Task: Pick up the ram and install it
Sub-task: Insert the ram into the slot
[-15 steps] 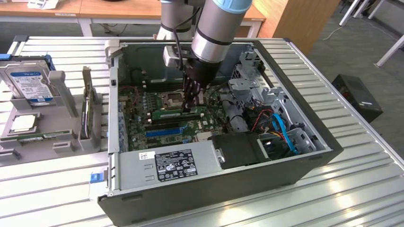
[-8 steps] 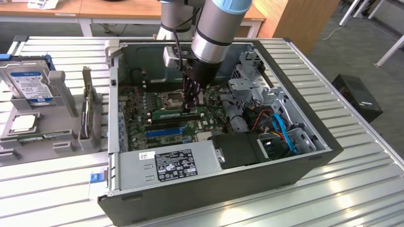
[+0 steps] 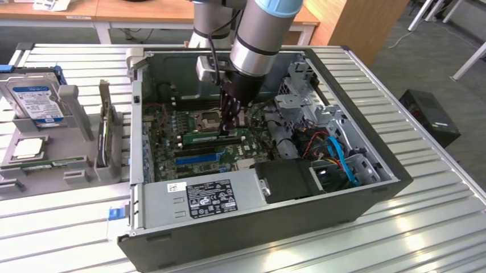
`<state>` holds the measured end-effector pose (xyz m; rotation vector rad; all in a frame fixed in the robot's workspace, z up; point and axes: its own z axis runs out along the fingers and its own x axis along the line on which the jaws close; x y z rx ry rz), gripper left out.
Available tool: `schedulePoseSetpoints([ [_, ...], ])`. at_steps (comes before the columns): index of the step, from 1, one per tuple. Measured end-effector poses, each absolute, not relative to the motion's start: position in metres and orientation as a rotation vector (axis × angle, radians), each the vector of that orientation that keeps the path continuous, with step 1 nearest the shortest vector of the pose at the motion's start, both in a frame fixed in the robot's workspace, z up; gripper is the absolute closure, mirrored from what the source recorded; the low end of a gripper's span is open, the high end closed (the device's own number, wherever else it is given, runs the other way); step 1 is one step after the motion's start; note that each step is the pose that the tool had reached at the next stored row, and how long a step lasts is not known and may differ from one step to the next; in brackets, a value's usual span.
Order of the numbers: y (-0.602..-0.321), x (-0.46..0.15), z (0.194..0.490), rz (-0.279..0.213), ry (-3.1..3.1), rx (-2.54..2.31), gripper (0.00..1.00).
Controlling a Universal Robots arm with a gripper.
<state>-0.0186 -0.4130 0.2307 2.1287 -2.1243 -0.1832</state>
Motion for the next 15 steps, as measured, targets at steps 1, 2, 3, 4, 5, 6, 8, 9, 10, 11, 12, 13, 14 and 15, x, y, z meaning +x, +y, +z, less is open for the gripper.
schedulePoseSetpoints([
  [1, -0.413, -0.0186, 0.2307, -0.183, -2.124, 2.129, 0.88],
  [2, -0.413, -0.0186, 0.2307, -0.183, -2.124, 2.129, 0.88],
  [3, -0.4128, -0.0186, 0.2304, -0.183, -2.124, 2.129, 0.88],
  [4, -0.4128, -0.0186, 0.2304, -0.183, -2.124, 2.129, 0.88],
  [5, -0.4128, -0.0186, 0.2304, -0.183, -2.124, 2.128, 0.88],
  [6, -0.4128, -0.0186, 0.2304, -0.183, -2.124, 2.129, 0.88],
  [8, -0.4128, -0.0186, 0.2302, -0.183, -2.124, 2.129, 0.88],
  [9, -0.4128, -0.0186, 0.2298, -0.183, -2.124, 2.129, 0.88],
  [10, -0.4128, -0.0186, 0.2295, -0.183, -2.124, 2.129, 0.88],
  [11, -0.4128, -0.0186, 0.2292, -0.183, -2.124, 2.129, 0.88],
  [12, -0.4128, -0.0186, 0.2289, -0.183, -2.124, 2.129, 0.88],
  [13, -0.4128, -0.0186, 0.2287, -0.183, -2.124, 2.129, 0.88],
  [14, -0.4128, -0.0186, 0.2283, -0.183, -2.124, 2.129, 0.88],
  [15, -0.4128, -0.0186, 0.2283, -0.183, -2.124, 2.129, 0.88],
])
